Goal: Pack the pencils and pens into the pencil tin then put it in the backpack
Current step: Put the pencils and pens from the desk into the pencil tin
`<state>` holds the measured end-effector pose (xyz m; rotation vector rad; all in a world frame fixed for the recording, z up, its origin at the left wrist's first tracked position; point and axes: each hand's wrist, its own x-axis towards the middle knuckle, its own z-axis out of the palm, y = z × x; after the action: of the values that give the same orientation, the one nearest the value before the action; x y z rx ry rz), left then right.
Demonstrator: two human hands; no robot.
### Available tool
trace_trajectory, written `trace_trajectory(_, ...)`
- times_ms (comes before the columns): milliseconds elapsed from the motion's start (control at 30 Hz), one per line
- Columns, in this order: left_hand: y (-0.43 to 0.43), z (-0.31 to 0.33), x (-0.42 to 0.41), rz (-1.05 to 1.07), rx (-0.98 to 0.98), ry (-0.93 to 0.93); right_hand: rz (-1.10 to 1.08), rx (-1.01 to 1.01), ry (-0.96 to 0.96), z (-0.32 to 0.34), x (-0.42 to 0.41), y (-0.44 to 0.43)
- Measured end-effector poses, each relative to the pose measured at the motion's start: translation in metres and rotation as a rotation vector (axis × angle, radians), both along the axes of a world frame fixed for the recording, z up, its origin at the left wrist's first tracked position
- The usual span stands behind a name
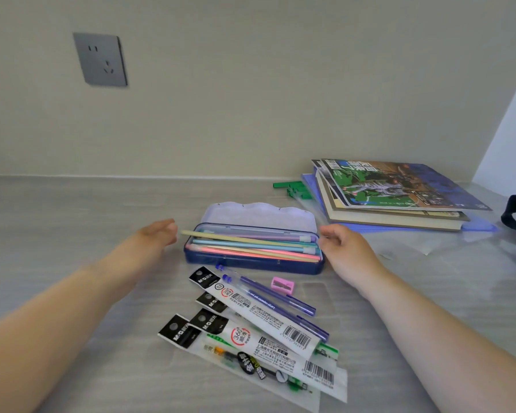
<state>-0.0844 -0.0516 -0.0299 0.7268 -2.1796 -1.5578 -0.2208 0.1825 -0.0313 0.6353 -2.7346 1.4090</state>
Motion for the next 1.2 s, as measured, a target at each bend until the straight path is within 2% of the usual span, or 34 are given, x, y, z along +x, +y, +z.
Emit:
trace_trajectory(233,0.023,-0.008,-0.007,0.009,-0.086,0.050,0.063,-0.041,-0.104,0.001,0.004,0.001)
trace_trajectory(467,0.011,0.002,-0.015,0.113,-0.417,0.014,0.070,-0.077,-0.111,0.001,0.004,0.002)
trace_trajectory(533,0.007,0.005,-0.016,0.060,-0.395,-0.005,0.064,-0.072,-0.106,0.000,0.004,0.002)
trace_trajectory(667,-0.008,0.012,-0.015,-0.020,-0.120,0.074,0.062,-0.067,-0.110,0.000,0.001,0.003)
trace_trajectory(767,-0.020,0.015,-0.013,-0.011,-0.020,0.129,0.058,-0.074,-0.114,0.000,0.000,0.002)
trace_trajectory(900,-0.023,0.018,-0.014,-0.077,-0.025,0.118,0.054,-0.072,-0.112,0.001,0.000,0.003)
trace_trajectory(1067,-0.011,0.016,-0.026,-0.141,-0.187,-0.003,0.055,-0.063,-0.097,0.001,0.001,0.003)
trace_trajectory(1200,-0.002,0.012,-0.034,-0.127,-0.260,-0.020,0.055,-0.068,-0.094,0.001,0.001,0.003)
